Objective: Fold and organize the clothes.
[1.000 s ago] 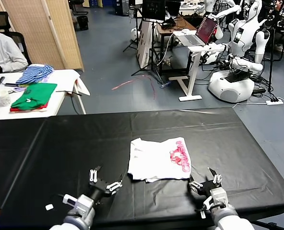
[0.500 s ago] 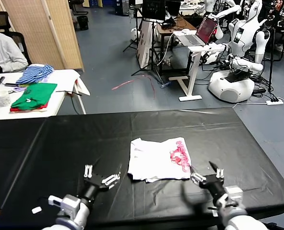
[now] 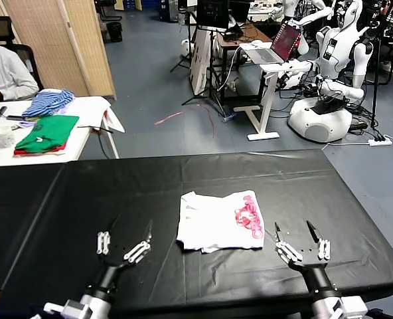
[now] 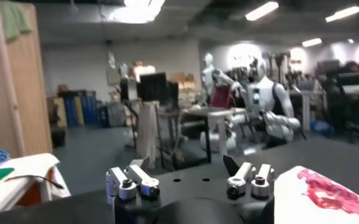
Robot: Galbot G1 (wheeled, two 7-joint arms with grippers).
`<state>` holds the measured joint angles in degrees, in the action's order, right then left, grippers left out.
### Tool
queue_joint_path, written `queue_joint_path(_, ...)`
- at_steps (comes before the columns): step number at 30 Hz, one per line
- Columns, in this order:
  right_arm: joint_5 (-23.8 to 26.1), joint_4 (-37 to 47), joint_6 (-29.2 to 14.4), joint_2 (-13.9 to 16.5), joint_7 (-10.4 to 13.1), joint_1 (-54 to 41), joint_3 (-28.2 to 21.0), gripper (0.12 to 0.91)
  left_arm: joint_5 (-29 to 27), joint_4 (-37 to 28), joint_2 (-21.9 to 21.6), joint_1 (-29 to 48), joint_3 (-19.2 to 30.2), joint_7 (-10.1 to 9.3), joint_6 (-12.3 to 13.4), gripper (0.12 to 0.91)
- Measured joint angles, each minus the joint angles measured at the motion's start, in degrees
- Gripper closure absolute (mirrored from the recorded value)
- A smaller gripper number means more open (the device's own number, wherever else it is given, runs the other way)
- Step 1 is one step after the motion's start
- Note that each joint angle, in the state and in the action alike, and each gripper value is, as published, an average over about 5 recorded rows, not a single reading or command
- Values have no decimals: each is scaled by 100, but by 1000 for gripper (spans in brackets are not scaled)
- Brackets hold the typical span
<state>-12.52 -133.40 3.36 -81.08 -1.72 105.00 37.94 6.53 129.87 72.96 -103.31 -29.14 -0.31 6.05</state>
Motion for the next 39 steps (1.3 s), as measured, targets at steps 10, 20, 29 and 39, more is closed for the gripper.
queue_joint_path(10, 282, 193, -293, -237, -208, 129, -58, 118, 78, -150, 162, -89, -89, -39, 302, 123)
queue_joint_path(20, 568, 127, -427, -395, -283, 271, -105, 118, -49, -183, 232, 17, 5, -177, 349, 123)
queue_joint_path(29, 701, 112, -431, -472, -262, 328, -157, 118, -289, -104, 235, -23, -10, -128, 363, 123)
queue_joint_path(39, 933, 70, -435, -454, -357, 395, -179, 118, 24, 2, 284, -59, 32, -14, 166, 123)
